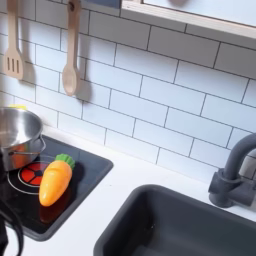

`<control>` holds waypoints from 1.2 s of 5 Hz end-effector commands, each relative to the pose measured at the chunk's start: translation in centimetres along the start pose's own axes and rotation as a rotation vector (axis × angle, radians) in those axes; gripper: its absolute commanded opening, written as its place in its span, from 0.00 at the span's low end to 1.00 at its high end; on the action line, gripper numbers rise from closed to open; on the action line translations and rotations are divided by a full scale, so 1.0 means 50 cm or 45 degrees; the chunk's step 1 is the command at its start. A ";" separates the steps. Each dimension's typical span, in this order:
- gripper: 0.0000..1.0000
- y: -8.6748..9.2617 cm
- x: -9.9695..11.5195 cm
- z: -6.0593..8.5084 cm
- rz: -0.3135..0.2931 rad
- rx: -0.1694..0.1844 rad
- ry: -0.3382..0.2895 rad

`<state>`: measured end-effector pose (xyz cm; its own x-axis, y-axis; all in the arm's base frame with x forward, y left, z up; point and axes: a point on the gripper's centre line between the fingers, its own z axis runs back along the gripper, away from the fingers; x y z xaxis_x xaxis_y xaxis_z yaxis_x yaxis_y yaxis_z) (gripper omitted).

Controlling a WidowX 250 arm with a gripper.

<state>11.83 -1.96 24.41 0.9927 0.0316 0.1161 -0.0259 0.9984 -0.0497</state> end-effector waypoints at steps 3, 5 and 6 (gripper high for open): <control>1.00 0.017 0.014 -0.006 0.044 -0.007 0.000; 1.00 0.032 0.049 -0.023 0.094 -0.034 0.034; 1.00 0.041 0.083 -0.023 0.139 -0.056 0.021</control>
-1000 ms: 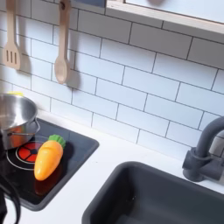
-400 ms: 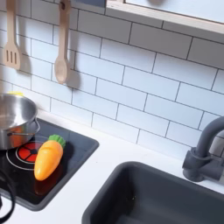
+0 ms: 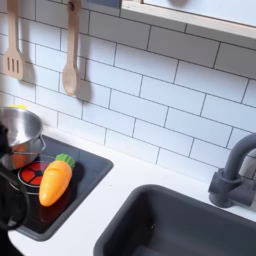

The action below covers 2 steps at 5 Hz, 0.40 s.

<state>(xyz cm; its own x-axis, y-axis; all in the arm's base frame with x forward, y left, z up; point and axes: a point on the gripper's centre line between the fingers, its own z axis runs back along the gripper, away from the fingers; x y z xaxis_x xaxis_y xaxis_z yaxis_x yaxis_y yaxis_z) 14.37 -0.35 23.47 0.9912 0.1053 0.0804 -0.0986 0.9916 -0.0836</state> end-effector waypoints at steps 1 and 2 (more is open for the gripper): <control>1.00 0.019 0.066 -0.003 0.099 -0.032 -0.014; 1.00 0.047 0.102 -0.006 0.194 -0.044 -0.034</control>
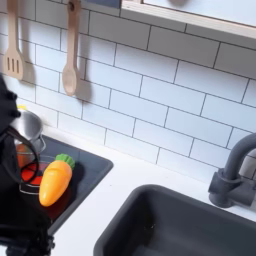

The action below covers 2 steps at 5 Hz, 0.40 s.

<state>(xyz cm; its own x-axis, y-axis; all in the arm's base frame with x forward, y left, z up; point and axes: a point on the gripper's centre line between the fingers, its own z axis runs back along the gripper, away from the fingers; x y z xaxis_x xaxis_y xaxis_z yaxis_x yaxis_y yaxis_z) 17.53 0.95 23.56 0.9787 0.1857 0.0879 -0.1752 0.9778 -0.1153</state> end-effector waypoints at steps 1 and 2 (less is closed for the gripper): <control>1.00 0.052 0.071 -0.005 0.169 -0.010 -0.030; 1.00 0.075 0.095 -0.007 0.209 -0.014 -0.029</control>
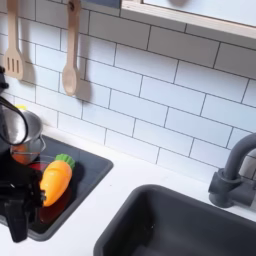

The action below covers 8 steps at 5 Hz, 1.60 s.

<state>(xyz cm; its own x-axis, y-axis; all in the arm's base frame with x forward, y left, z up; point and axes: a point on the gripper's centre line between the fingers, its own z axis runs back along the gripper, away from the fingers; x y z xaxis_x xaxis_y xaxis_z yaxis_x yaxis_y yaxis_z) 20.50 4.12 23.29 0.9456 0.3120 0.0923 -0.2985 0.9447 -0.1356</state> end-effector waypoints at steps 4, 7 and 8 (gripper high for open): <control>1.00 0.078 0.089 0.001 0.189 0.001 -0.036; 1.00 0.079 0.090 -0.001 0.190 0.004 -0.032; 1.00 0.080 0.090 -0.001 0.192 0.004 -0.032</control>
<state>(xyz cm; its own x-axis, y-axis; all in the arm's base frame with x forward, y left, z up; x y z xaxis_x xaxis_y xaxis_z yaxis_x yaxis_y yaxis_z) 23.53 9.28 23.09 0.8867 0.4527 0.0944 -0.4374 0.8873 -0.1465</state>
